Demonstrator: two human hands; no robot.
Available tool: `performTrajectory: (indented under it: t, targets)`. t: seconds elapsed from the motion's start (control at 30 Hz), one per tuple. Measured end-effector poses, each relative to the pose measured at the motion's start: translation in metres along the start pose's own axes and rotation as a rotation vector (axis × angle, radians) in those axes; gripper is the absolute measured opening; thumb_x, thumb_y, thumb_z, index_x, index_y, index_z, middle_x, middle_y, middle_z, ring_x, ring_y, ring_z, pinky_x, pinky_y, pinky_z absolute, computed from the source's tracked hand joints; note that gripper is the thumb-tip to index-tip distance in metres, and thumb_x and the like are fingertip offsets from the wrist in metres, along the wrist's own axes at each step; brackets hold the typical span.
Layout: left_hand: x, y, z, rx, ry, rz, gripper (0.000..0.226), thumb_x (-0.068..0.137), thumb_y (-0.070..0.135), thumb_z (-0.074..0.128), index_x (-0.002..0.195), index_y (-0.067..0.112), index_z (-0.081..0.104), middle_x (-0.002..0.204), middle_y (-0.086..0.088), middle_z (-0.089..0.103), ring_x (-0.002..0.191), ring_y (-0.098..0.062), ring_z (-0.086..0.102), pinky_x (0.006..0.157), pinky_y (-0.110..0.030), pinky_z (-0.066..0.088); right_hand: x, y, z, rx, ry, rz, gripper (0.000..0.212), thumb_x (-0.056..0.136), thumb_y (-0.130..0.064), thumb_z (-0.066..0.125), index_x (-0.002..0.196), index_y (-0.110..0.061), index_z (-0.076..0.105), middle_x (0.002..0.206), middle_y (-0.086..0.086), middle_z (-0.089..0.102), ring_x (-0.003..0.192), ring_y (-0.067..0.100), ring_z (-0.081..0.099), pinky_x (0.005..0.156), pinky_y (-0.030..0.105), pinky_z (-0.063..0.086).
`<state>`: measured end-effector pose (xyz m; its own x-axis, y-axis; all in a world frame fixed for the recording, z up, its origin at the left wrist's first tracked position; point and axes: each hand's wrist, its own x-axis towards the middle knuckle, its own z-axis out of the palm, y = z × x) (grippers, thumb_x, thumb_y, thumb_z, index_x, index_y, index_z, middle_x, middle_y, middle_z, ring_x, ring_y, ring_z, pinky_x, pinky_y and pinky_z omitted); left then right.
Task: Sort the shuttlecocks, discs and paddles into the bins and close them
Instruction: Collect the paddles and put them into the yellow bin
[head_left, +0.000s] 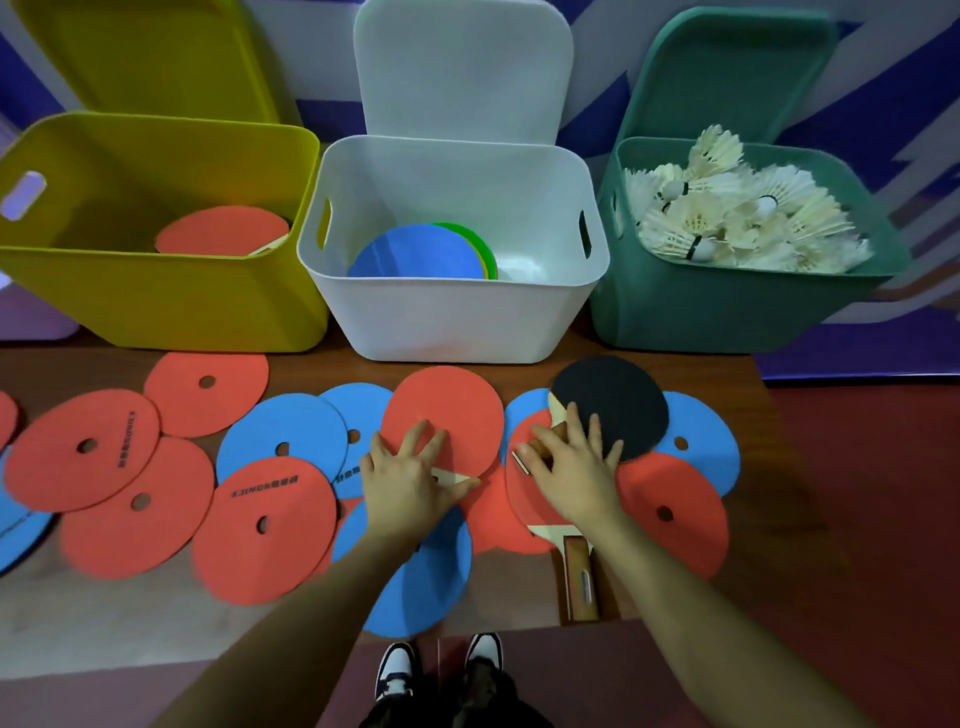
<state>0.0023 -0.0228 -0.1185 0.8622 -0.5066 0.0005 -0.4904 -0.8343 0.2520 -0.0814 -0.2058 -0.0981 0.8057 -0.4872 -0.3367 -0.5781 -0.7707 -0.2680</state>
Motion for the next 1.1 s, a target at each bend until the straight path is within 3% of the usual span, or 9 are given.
performTrajectory:
  t: [0.07, 0.17, 0.27, 0.4, 0.5, 0.6, 0.77, 0.9, 1.1]
  targets:
    - [-0.004, 0.007, 0.001, -0.021, -0.012, 0.004, 0.077, 0.058, 0.071, 0.07, 0.117, 0.021, 0.066, 0.126, -0.002, 0.06, 0.107, -0.055, 0.049, 0.083, -0.057, 0.044, -0.012, 0.007, 0.002, -0.007, 0.026, -0.091, 0.047, 0.093, -0.056, 0.033, 0.123, -0.029, 0.057, 0.156, 0.003, 0.017, 0.144, 0.031, 0.003, 0.112, 0.059, 0.004]
    - [-0.009, 0.01, 0.002, -0.015, 0.024, 0.009, 0.076, 0.06, 0.074, 0.062, 0.113, 0.02, 0.068, 0.122, -0.003, 0.063, 0.102, -0.055, 0.052, 0.08, -0.058, 0.046, -0.036, 0.024, 0.013, 0.053, 0.183, -0.2, 0.063, 0.085, -0.059, 0.027, 0.088, -0.018, 0.073, 0.138, 0.003, 0.051, 0.138, 0.031, 0.03, 0.109, 0.055, 0.025]
    - [-0.011, 0.009, 0.005, -0.004, 0.088, 0.016, 0.081, 0.061, 0.078, 0.041, 0.108, 0.019, 0.07, 0.117, -0.003, 0.065, 0.095, -0.053, 0.056, 0.076, -0.056, 0.048, -0.047, 0.046, 0.022, 0.037, 0.416, -0.23, 0.043, 0.085, -0.049, 0.041, 0.082, -0.021, 0.074, 0.117, 0.003, 0.065, 0.117, 0.031, 0.054, 0.096, 0.054, 0.041]
    - [-0.008, 0.012, 0.009, -0.062, 0.069, -0.03, 0.082, 0.062, 0.077, 0.049, 0.118, 0.021, 0.065, 0.128, -0.002, 0.058, 0.107, -0.052, 0.049, 0.085, -0.056, 0.043, -0.033, 0.04, 0.015, 0.015, 0.483, -0.086, 0.047, 0.086, -0.051, 0.04, 0.12, -0.025, 0.062, 0.132, 0.012, 0.053, 0.116, 0.035, 0.053, 0.094, 0.051, 0.04]
    - [-0.001, 0.021, 0.008, -0.103, 0.055, -0.081, 0.08, 0.063, 0.075, 0.055, 0.123, 0.022, 0.061, 0.134, -0.001, 0.054, 0.112, -0.05, 0.045, 0.088, -0.055, 0.04, -0.009, 0.026, 0.001, -0.025, 0.304, 0.128, 0.067, 0.087, -0.066, 0.036, 0.146, -0.035, 0.024, 0.154, 0.018, 0.017, 0.136, 0.04, 0.025, 0.108, 0.052, 0.024]
    - [0.002, 0.029, 0.012, -0.112, -0.015, -0.138, 0.083, 0.067, 0.073, 0.061, 0.133, 0.023, 0.051, 0.141, 0.0, 0.045, 0.121, -0.047, 0.038, 0.095, -0.053, 0.035, 0.014, 0.02, -0.002, -0.001, 0.144, 0.29, 0.087, 0.077, -0.079, 0.037, 0.147, -0.04, 0.002, 0.155, 0.02, -0.006, 0.139, 0.045, 0.008, 0.11, 0.055, 0.019]
    - [-0.002, 0.031, 0.017, -0.071, -0.12, -0.195, 0.102, 0.06, 0.088, 0.024, 0.144, 0.029, 0.031, 0.152, 0.003, 0.026, 0.129, -0.043, 0.029, 0.102, -0.05, 0.029, 0.024, 0.021, 0.008, 0.035, 0.163, 0.381, 0.093, 0.071, -0.084, 0.037, 0.147, -0.042, 0.004, 0.154, 0.018, -0.017, 0.14, 0.044, -0.006, 0.108, 0.064, 0.01]
    - [0.002, 0.033, 0.018, -0.02, -0.172, -0.206, 0.108, 0.053, 0.089, 0.009, 0.147, 0.036, 0.014, 0.156, 0.004, 0.011, 0.133, -0.044, 0.021, 0.106, -0.051, 0.024, 0.024, 0.025, 0.011, 0.105, 0.127, 0.455, 0.099, 0.064, -0.09, 0.035, 0.145, -0.045, -0.001, 0.153, 0.019, -0.018, 0.139, 0.047, -0.001, 0.107, 0.065, 0.009]
    - [0.001, 0.029, 0.016, -0.076, -0.087, -0.181, 0.102, 0.057, 0.088, 0.021, 0.141, 0.031, 0.037, 0.149, 0.003, 0.033, 0.128, -0.048, 0.029, 0.101, -0.055, 0.029, 0.023, 0.028, 0.008, 0.005, 0.215, 0.373, 0.091, 0.07, -0.083, 0.042, 0.146, -0.039, 0.017, 0.152, 0.025, 0.006, 0.13, 0.043, 0.027, 0.105, 0.05, 0.021]
